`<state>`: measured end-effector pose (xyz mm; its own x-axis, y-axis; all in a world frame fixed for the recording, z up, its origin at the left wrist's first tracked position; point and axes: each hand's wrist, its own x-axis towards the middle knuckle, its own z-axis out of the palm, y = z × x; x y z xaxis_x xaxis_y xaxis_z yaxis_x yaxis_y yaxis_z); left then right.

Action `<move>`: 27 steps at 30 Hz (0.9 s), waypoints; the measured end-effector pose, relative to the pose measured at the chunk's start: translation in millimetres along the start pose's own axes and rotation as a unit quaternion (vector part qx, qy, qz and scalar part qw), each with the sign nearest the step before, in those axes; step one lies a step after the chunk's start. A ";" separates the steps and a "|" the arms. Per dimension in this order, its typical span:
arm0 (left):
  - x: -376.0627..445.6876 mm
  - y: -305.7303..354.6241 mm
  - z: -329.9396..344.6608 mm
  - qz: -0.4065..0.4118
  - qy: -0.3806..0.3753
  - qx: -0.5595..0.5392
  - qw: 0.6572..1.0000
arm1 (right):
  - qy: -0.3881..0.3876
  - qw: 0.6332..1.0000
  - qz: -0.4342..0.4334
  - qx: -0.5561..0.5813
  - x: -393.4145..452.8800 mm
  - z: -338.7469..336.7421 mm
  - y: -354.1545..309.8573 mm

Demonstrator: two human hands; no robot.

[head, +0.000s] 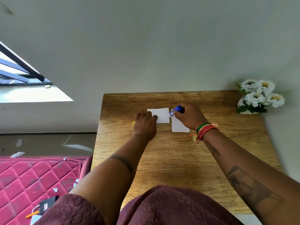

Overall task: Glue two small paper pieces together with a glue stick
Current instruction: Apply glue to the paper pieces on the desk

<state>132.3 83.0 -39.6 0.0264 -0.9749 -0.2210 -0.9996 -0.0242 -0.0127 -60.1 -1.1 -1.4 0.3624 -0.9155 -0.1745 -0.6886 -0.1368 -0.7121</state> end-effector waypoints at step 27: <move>5.8 -0.1 2.8 0.053 0.013 -0.019 0.998 | -0.047 0.975 -0.091 -0.198 27.4 26.9 -11.7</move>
<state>132.5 77.9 -43.7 -0.0800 -0.9779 -0.1934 -0.9963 0.0725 0.0459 -25.2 -14.4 -16.1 0.5444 -0.8262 -0.1451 -0.7892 -0.4458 -0.4225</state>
